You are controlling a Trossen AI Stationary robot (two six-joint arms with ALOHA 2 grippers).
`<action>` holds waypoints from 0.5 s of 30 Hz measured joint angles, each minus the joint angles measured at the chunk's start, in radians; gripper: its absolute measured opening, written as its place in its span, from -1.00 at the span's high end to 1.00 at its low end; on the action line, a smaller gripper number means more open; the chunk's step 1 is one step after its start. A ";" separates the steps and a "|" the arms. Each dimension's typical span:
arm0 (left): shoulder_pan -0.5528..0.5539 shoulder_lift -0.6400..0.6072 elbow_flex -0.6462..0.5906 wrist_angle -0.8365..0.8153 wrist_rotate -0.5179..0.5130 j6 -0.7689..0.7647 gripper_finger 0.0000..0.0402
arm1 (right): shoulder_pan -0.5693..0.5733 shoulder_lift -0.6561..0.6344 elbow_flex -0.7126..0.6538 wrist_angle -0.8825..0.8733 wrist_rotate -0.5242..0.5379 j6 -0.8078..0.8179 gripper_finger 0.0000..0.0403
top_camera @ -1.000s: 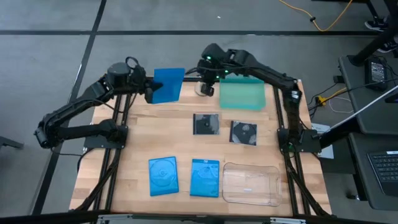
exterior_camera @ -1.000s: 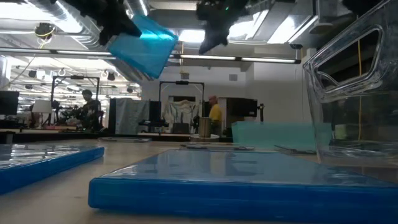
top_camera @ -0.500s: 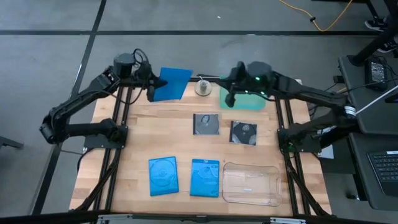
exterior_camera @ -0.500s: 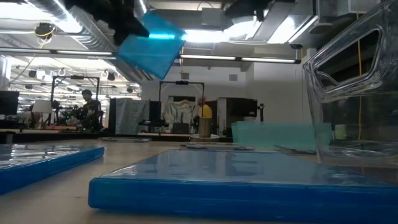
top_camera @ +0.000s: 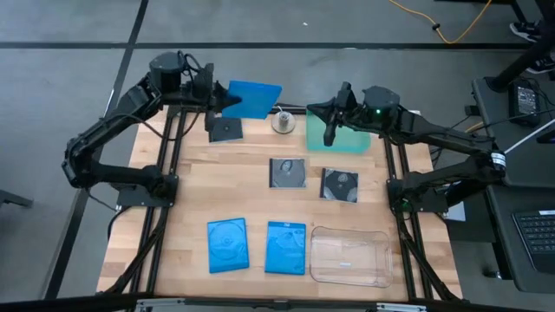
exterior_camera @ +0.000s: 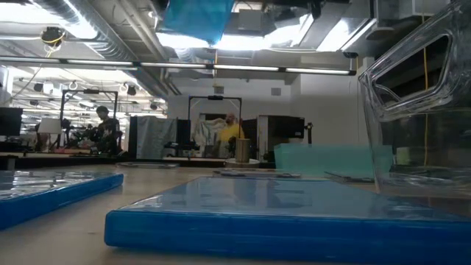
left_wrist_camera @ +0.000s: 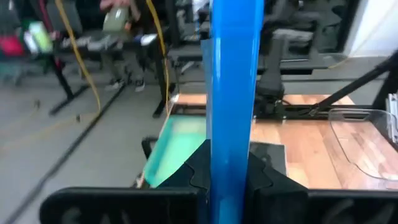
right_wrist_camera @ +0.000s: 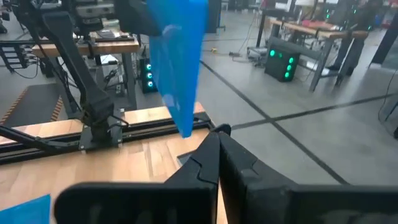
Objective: Pick & place jewel cases by type
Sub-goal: Put the top blue CD case into the blue bin
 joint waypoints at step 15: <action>-0.134 -0.002 0.138 -0.018 -0.068 0.321 0.89 | -0.013 0.001 0.000 0.004 -0.010 -0.001 0.97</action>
